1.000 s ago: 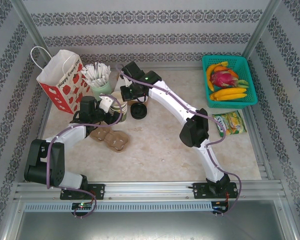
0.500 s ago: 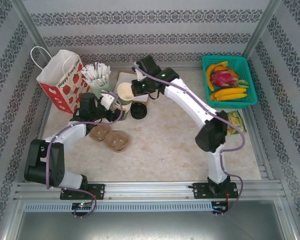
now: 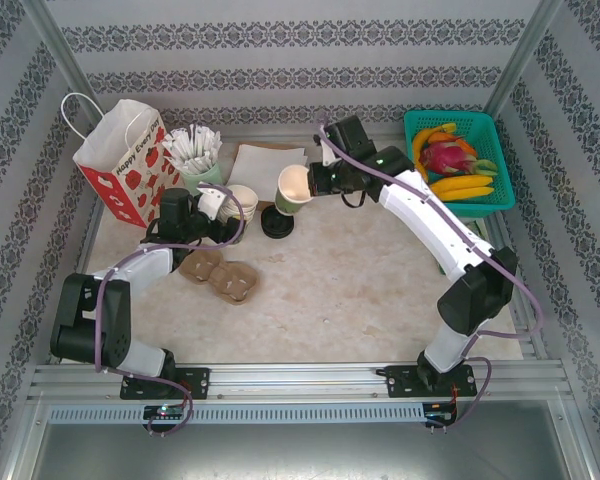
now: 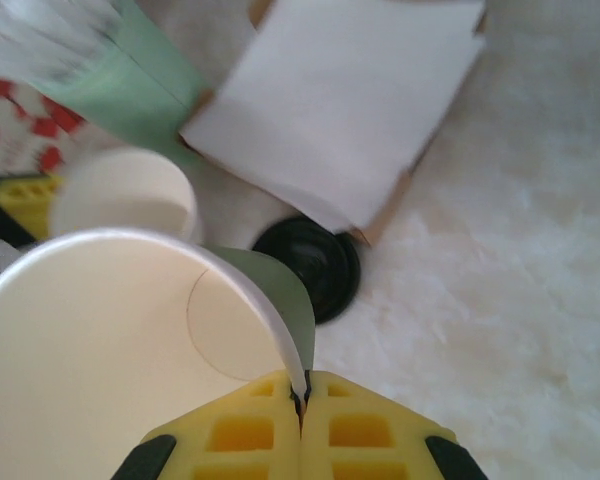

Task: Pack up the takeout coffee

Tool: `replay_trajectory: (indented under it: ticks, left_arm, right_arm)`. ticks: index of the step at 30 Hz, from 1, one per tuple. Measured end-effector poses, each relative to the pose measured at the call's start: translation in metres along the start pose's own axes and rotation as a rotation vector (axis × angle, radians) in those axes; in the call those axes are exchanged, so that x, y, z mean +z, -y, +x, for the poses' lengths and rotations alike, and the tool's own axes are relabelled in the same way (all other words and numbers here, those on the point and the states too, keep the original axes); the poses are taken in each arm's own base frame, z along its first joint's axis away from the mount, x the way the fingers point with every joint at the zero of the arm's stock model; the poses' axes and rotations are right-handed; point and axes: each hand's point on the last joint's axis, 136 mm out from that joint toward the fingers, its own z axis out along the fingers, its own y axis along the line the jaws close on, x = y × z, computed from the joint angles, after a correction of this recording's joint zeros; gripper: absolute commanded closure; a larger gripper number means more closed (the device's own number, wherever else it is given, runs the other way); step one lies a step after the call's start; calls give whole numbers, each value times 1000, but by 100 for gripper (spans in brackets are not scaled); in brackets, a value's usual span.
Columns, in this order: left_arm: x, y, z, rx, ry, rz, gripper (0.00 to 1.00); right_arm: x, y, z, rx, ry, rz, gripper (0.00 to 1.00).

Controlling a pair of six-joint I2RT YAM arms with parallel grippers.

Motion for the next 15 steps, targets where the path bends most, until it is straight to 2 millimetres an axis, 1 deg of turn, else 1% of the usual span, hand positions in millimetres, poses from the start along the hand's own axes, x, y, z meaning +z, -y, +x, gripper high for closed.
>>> replay_trajectory:
  ticks: [2,4,8,10,12,15]
  left_arm:
    - [3,-3,-1,2,12,-11,17]
    - [3,-6,-2,3,18,-21,17]
    - [-1,-10,2,-4,27,-51,17]
    - [-8,-10,5,-7,26,-68,16]
    - [-14,-9,9,-12,21,-81,16]
    - [-21,-8,16,-21,11,-100,16]
  right_arm:
    - [12,14,21,8,-58,51,100]
    - [18,26,38,15,-101,90,100]
    - [24,46,74,37,-182,156,100]
    - [27,51,86,46,-213,170,100]
    - [31,52,97,53,-238,177,100]
    - [40,43,107,35,-262,174,100]
